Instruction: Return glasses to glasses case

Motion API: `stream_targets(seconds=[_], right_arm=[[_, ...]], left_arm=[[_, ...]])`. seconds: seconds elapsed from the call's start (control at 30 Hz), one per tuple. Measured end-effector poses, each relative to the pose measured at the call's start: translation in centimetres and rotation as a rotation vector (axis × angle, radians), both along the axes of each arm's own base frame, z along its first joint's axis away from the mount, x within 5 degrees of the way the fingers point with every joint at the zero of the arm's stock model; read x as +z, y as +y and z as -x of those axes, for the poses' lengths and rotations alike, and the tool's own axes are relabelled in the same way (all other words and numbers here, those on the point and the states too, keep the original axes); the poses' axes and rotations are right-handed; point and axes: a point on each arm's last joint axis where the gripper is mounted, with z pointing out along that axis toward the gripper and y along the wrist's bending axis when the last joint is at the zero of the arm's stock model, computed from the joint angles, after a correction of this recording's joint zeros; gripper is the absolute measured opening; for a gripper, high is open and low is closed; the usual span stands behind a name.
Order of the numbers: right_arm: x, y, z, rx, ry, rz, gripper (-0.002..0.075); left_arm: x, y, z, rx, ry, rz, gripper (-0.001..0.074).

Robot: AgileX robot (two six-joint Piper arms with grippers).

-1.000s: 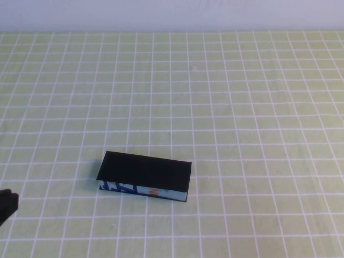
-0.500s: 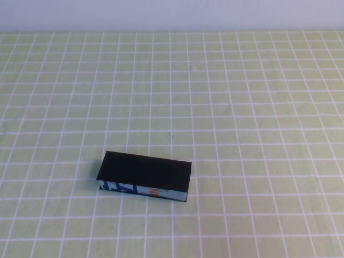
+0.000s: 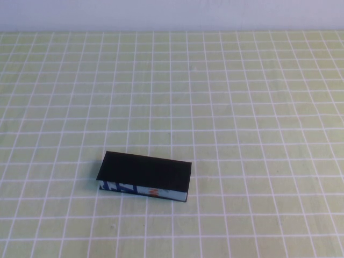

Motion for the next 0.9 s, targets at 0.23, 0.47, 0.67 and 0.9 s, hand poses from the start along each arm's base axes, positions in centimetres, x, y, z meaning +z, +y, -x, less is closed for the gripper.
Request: stream_targets(seconds=[0.23,0.47,0.67,0.9], right_arm=[[0.00,0.00,0.00,0.000,0.000,0.000,-0.0018],[0.00,0.00,0.00,0.000,0.000,0.000,-0.0018],[0.00,0.00,0.00,0.000,0.000,0.000,-0.0018],[0.12,-0.43,0.12,-0.066,-0.002,-0.033,-0.0018]], left_arm=[[0.01,0.00,0.01,0.000,-0.001,-0.001,-0.0003],[-0.01,0.00,0.02,-0.001,0.000,-0.003,-0.0003],[-0.01,0.00,0.02,-0.001,0.000,-0.003,-0.0003],[-0.01,0.00,0.02,-0.001,0.000,-0.003,-0.0003]])
